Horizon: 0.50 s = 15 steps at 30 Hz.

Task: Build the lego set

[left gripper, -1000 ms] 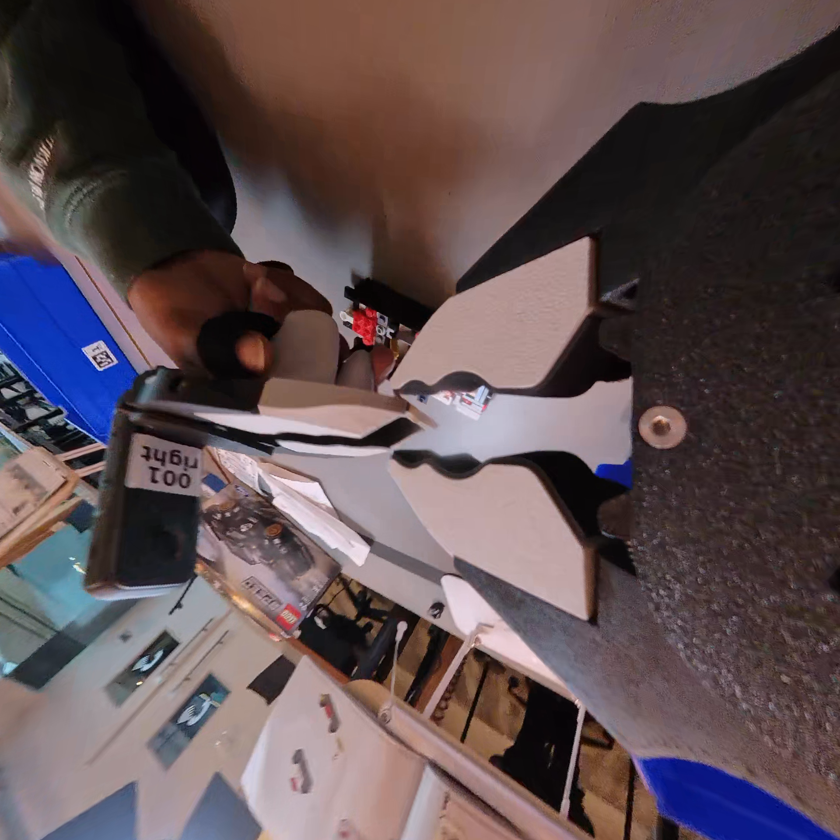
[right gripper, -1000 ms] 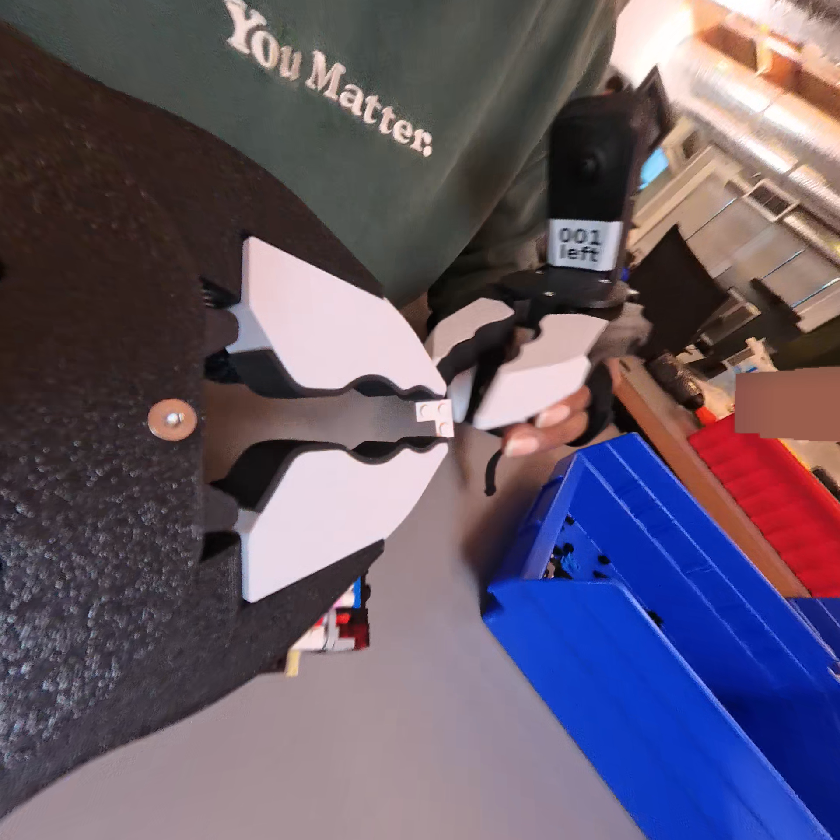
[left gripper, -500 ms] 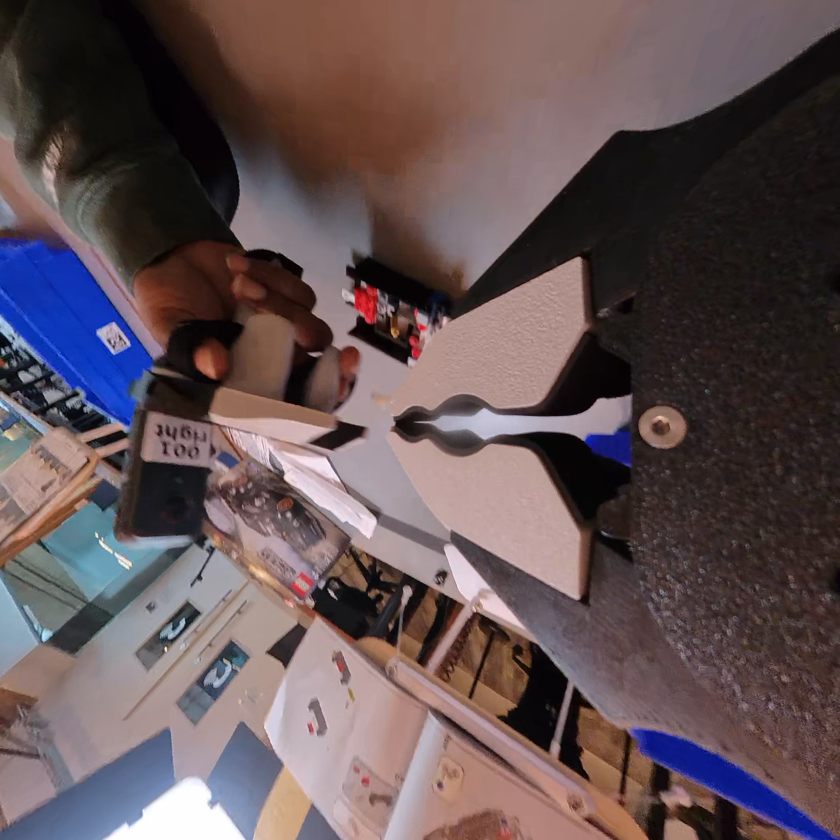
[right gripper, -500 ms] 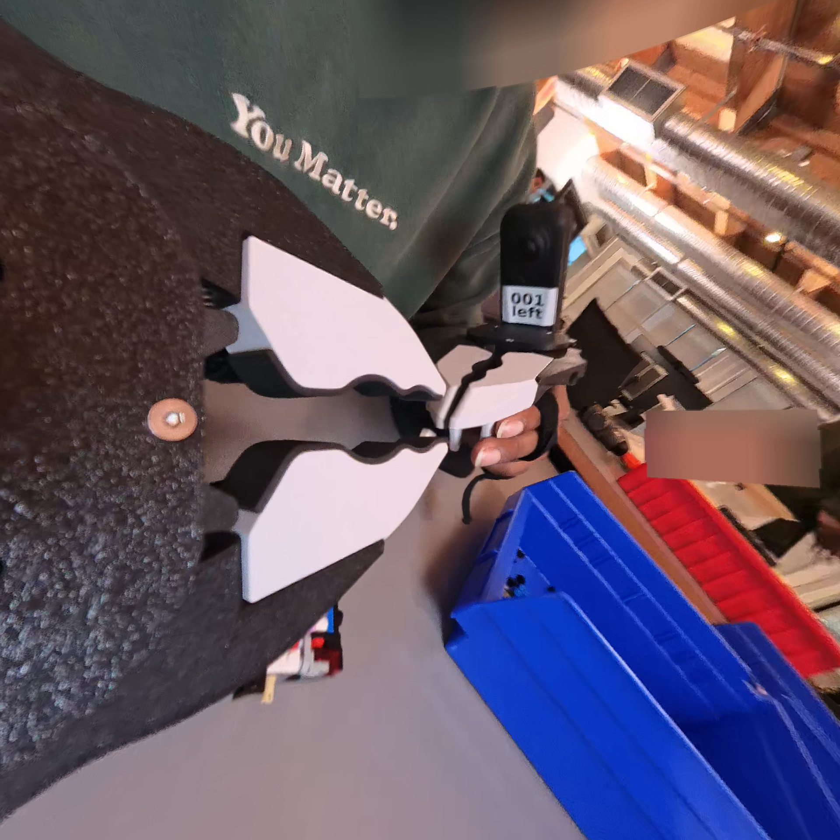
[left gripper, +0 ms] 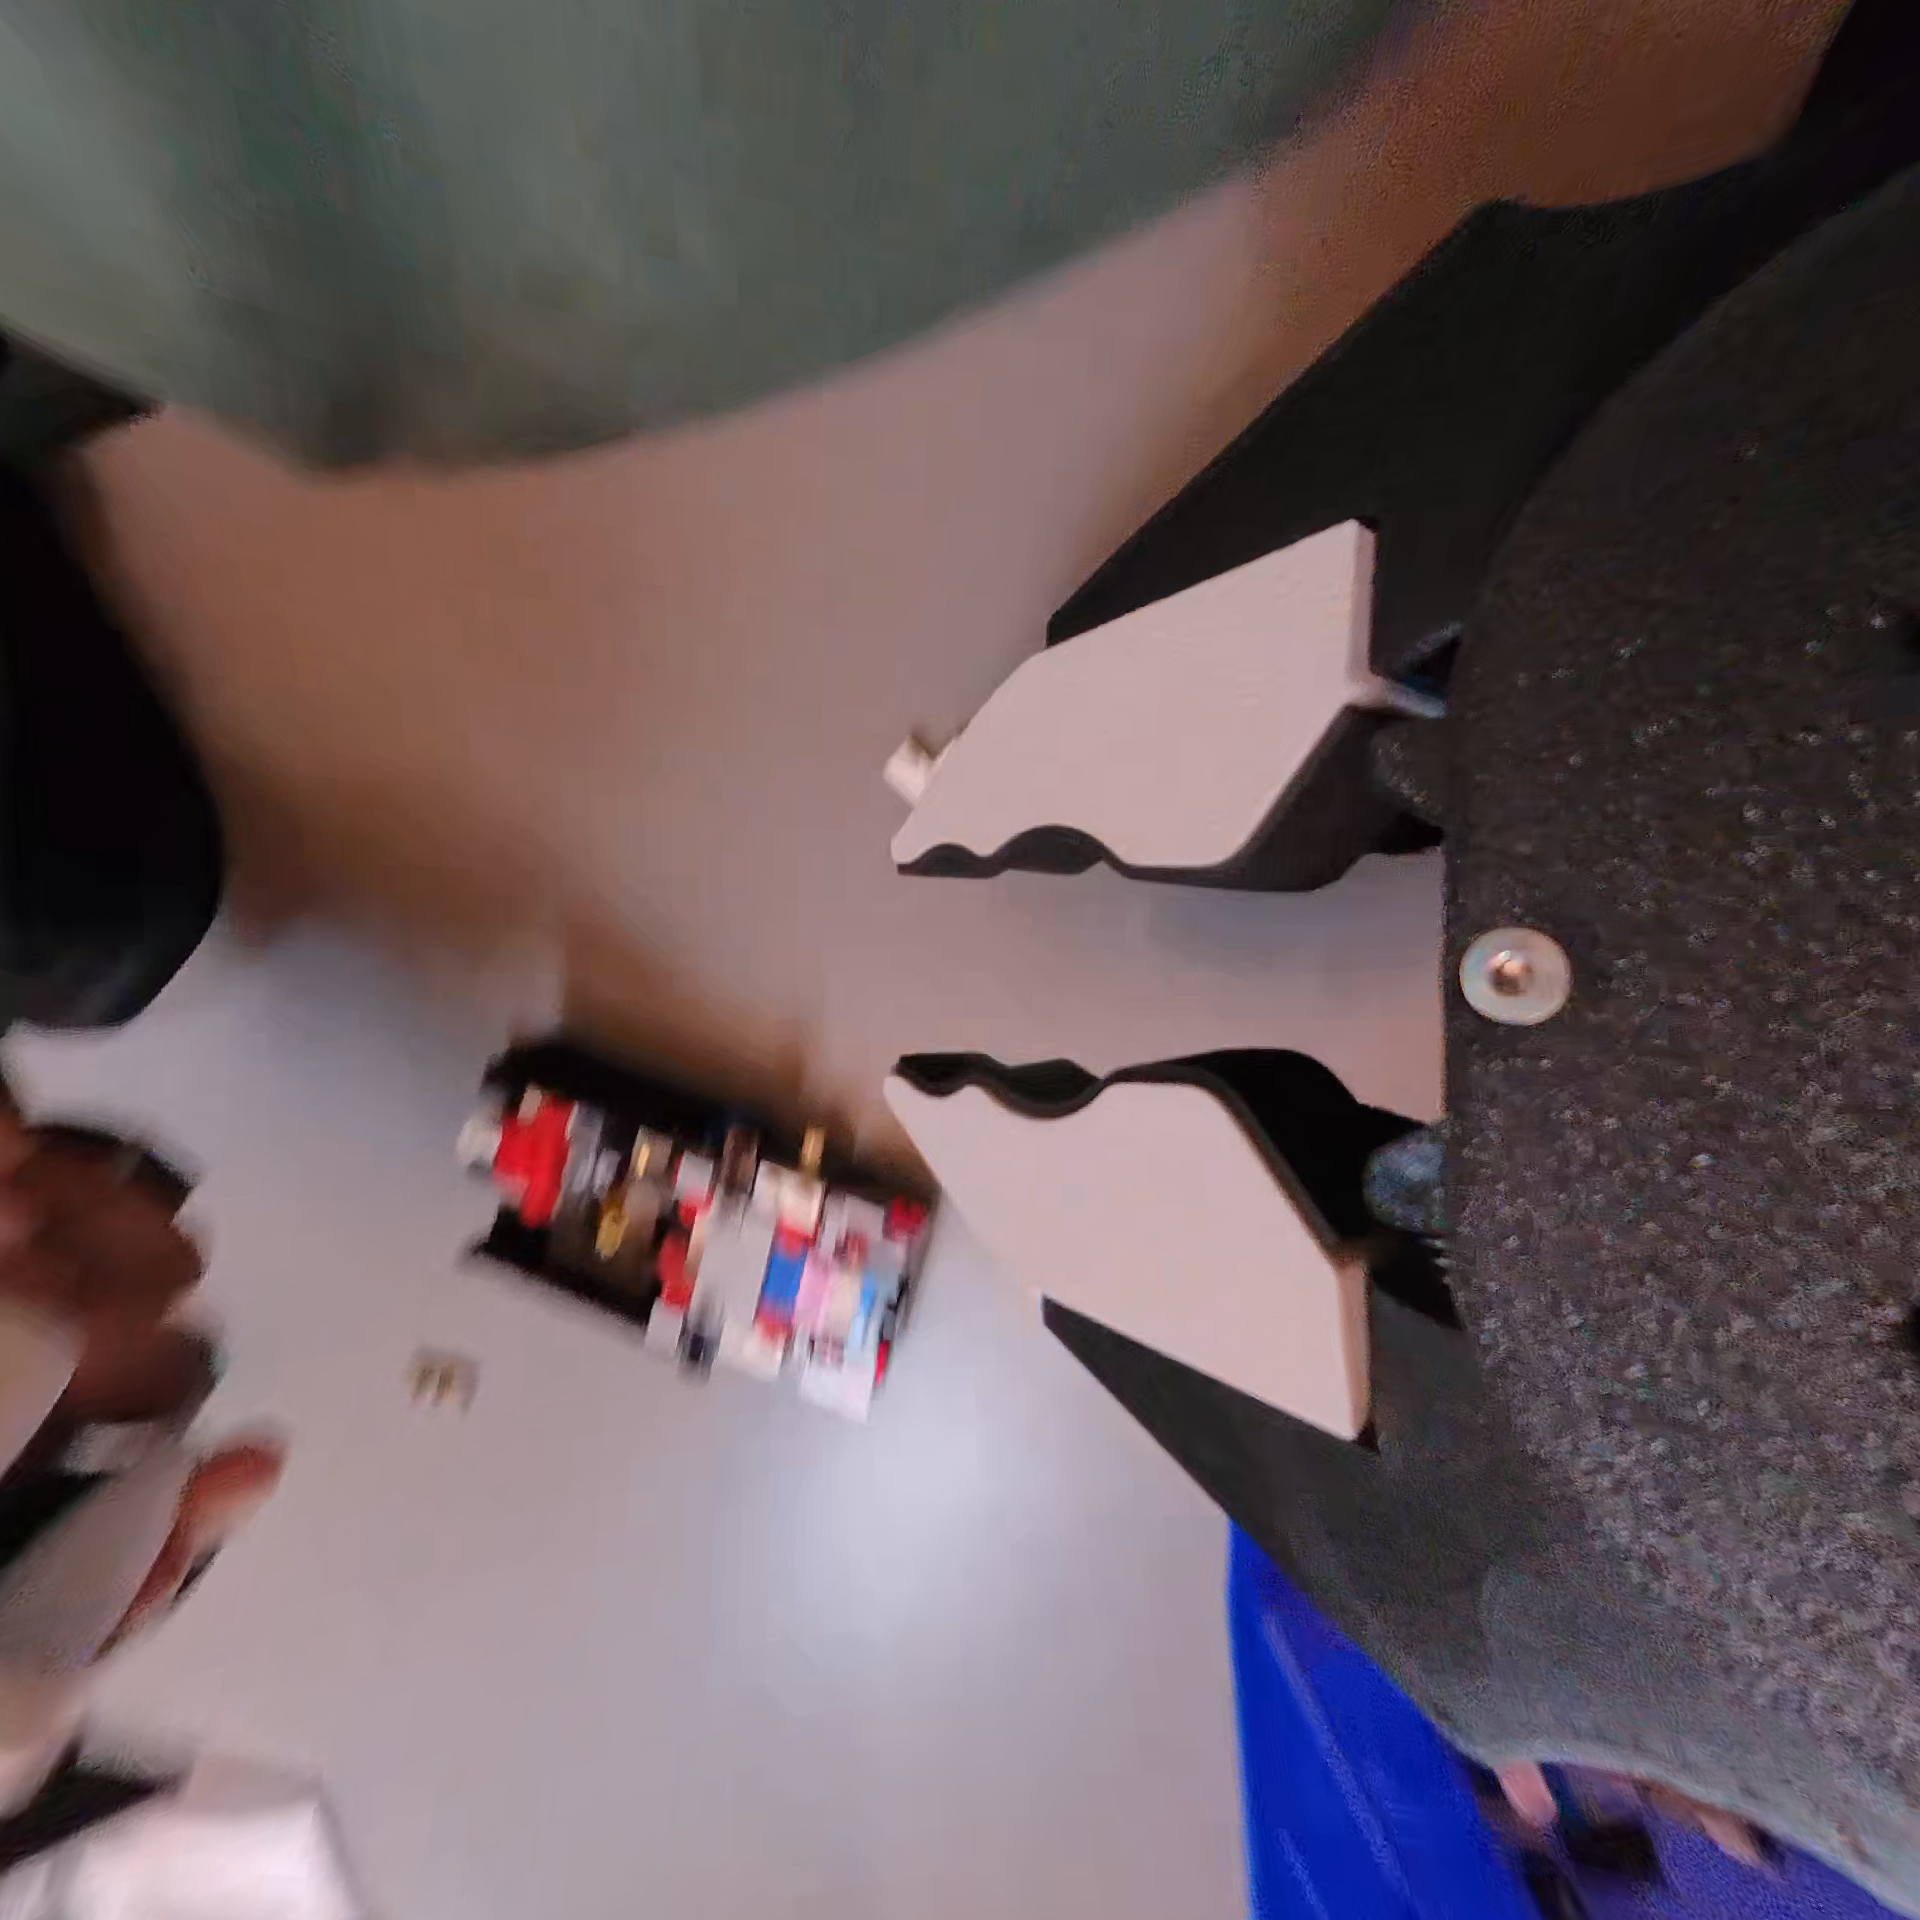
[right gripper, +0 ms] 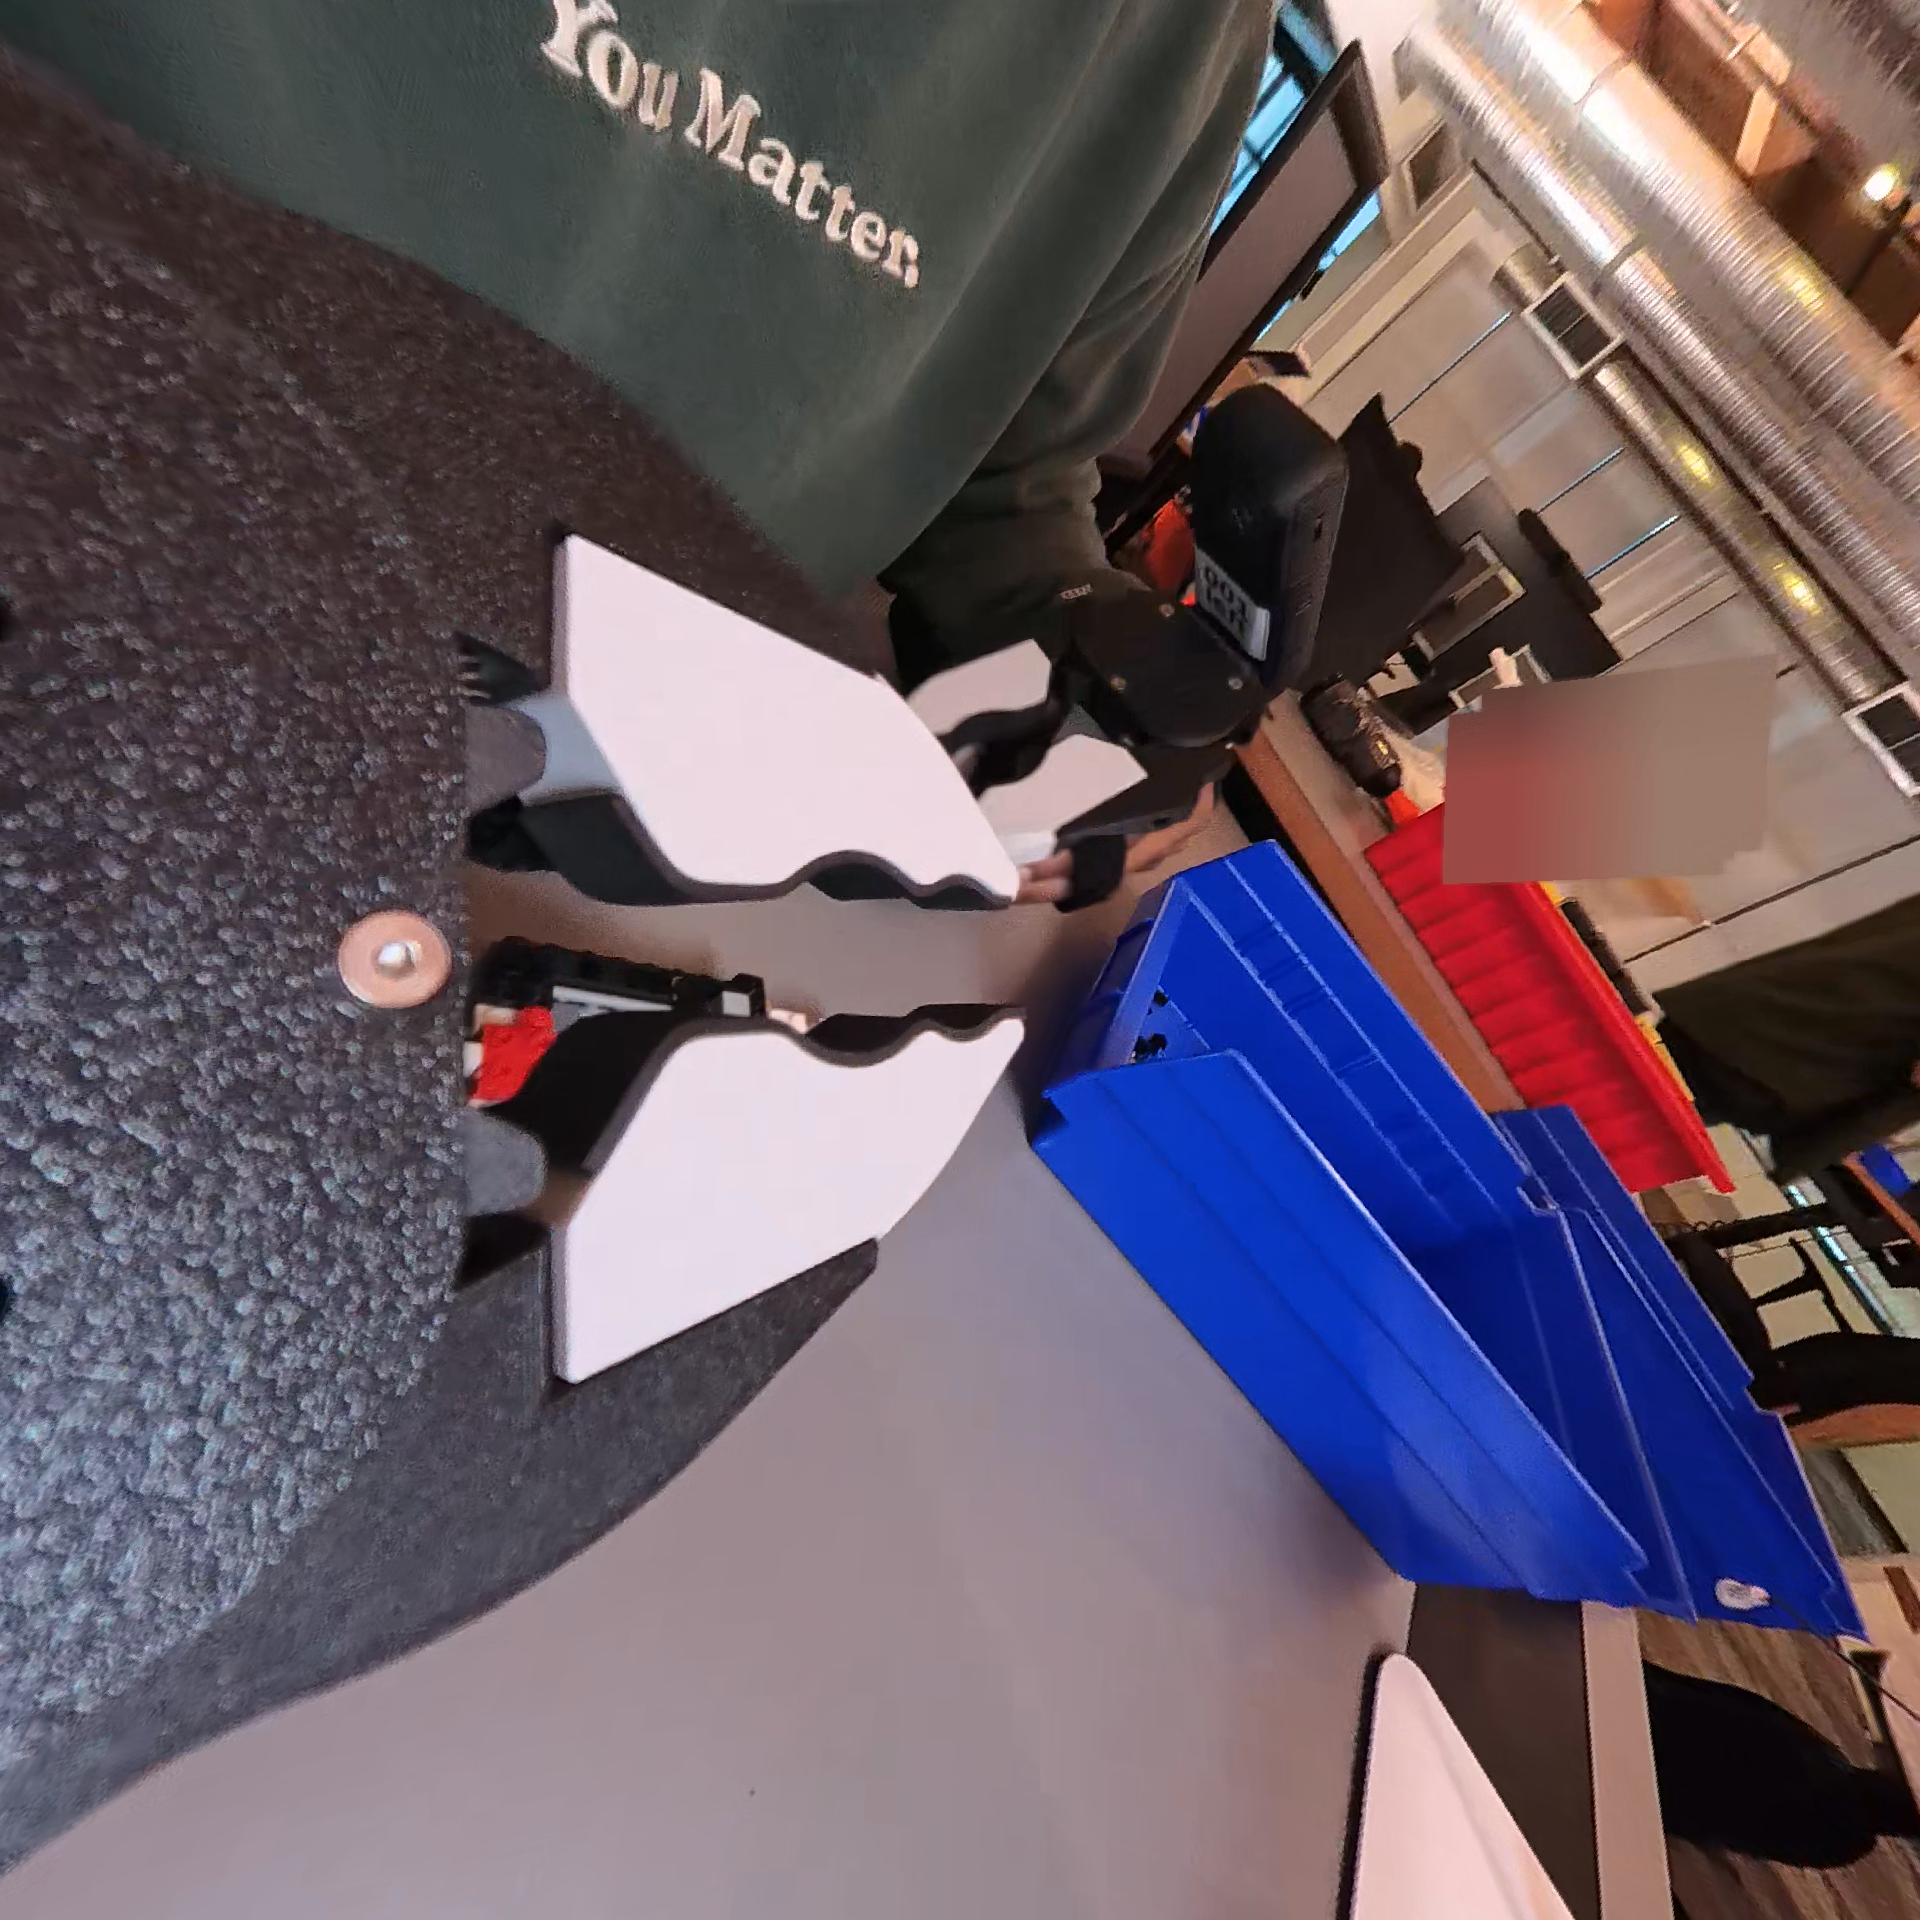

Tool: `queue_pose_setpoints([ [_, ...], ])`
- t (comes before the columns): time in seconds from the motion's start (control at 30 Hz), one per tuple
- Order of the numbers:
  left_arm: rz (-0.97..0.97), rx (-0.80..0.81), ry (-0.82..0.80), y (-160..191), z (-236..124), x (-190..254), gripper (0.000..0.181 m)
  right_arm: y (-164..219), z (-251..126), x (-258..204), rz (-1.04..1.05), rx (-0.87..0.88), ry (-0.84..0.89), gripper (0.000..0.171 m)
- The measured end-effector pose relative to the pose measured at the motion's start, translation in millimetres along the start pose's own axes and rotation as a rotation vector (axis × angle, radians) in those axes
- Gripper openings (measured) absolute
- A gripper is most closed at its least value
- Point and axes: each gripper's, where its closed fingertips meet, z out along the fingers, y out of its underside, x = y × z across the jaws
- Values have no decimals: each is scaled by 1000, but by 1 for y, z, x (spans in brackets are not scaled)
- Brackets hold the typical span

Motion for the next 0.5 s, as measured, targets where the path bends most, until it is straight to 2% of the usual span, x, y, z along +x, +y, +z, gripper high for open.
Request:
queue_pose_setpoints([
  [0.07, -19, -46, 133, 8, 7, 23, 38, 4, 0, 3, -12, -19, 17, 17],
  [0.13, -10, -73, 192, 12, 14, 35, 40, 5, 0, 5, -13, -26, 22, 17],
  [0.27, 25, -154, 211, 22, 29, 43, 35, 5, -3, 7, -13, -26, 30, 17],
  [0.4, 52, -162, 217, 22, 29, 47, 12, 5, -5, 9, -14, -31, 43, 17],
  [0.5, 82, -188, 195, 23, 27, 45, 10, 6, -5, 10, -14, -34, 46, 17],
])
